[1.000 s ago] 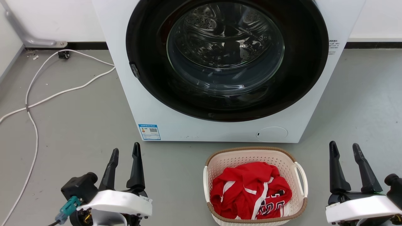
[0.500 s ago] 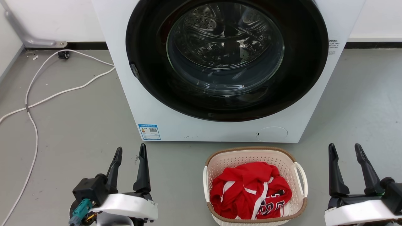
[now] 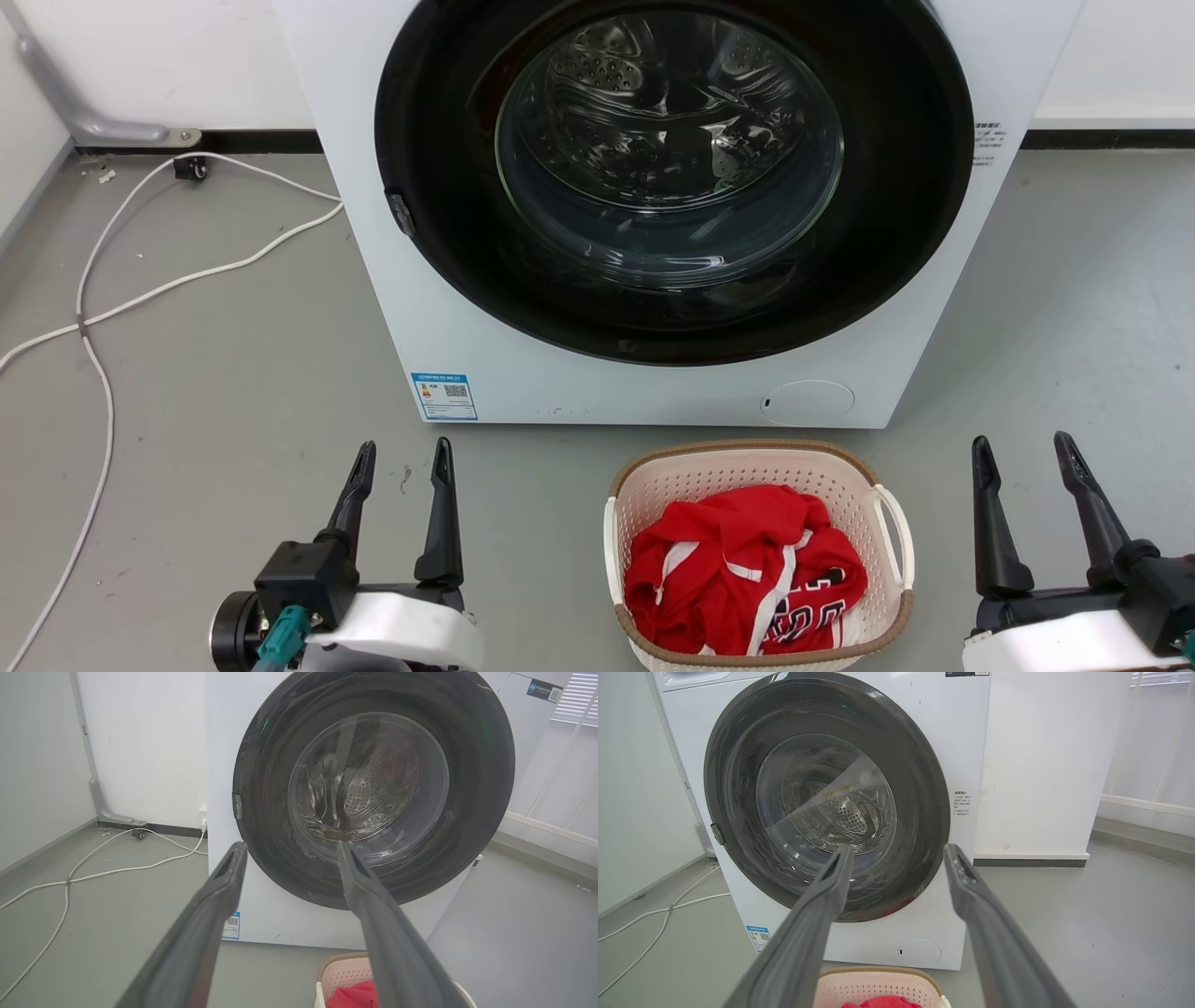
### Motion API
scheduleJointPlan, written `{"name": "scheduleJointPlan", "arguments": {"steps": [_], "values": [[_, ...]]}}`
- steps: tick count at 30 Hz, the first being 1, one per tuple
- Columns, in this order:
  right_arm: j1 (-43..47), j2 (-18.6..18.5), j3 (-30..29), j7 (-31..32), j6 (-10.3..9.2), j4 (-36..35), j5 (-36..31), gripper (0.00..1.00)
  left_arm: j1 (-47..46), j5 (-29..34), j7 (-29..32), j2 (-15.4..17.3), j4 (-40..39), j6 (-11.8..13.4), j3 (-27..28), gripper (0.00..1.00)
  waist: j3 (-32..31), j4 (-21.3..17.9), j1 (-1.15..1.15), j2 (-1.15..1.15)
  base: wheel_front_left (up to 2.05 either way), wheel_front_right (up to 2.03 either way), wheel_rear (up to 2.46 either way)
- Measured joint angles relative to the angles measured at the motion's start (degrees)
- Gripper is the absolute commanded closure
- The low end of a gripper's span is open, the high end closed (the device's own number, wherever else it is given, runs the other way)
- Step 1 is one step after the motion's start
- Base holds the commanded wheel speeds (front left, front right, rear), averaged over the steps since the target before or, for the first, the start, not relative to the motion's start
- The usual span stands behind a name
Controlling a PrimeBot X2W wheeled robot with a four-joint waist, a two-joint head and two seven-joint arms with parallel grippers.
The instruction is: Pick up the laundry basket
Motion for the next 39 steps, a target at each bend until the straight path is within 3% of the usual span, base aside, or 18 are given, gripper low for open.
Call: {"name": "scheduleJointPlan", "arguments": {"steps": [22, 39], "values": [[1.56, -0.04, 0.33, -2.34, 0.0, 1.05, -4.61, 0.0, 1.31, 8.87, -2.12, 0.02, 0.62, 0.87, -1.26, 0.0, -0.57, 0.14, 0.0, 0.0, 0.0, 0.0, 0.0], [1.67, -0.08, -0.26, -2.37, 0.0, 3.79, 0.7, 0.0, 1.4, 8.67, -2.26, 0.03, 1.79, 0.88, -0.91, 0.0, -0.35, 0.2, 0.0, 0.0, 0.0, 0.0, 0.0]]}}
